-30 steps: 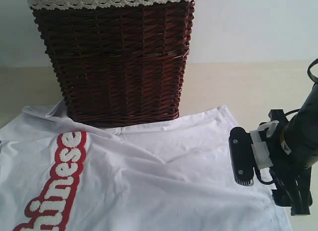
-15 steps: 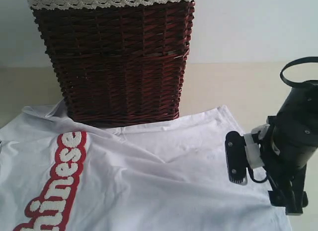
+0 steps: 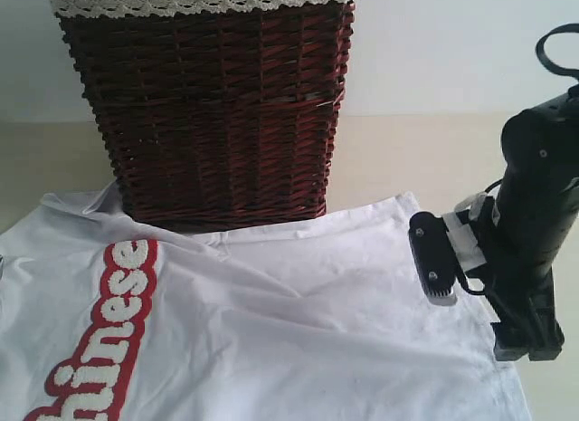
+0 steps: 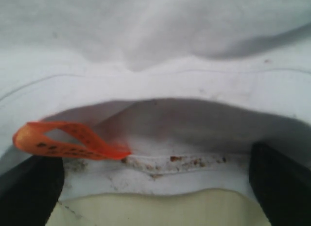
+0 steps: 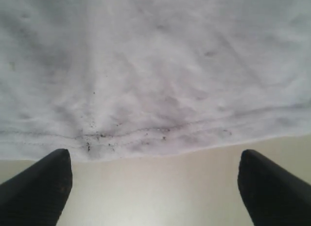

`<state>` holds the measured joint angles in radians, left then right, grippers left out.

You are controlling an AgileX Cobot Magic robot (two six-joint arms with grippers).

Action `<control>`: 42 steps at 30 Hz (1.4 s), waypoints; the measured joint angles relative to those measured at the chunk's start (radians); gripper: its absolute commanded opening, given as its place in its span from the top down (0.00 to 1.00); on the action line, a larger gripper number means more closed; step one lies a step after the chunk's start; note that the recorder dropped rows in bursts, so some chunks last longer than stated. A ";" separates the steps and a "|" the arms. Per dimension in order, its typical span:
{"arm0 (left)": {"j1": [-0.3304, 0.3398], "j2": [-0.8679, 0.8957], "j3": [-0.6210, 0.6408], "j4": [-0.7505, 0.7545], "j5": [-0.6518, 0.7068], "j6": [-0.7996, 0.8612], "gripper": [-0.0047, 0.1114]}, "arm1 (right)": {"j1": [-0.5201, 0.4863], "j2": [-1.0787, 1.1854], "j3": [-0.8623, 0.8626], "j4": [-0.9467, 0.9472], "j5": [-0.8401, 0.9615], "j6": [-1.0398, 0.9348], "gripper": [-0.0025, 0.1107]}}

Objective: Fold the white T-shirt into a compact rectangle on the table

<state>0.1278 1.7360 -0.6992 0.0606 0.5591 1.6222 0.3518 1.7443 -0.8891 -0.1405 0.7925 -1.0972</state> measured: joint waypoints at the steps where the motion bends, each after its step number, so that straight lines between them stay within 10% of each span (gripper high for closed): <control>1: 0.000 0.000 0.000 0.000 0.000 0.000 0.07 | 0.000 0.034 -0.002 -0.007 0.000 -0.009 0.20; 42: 0.000 0.000 0.000 0.000 0.000 0.000 0.07 | -0.006 0.108 -0.002 0.008 -0.038 -0.015 0.20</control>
<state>0.1278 1.7360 -0.6992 0.0606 0.5591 1.6222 0.3455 1.8527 -0.8906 -0.1323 0.7542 -1.1125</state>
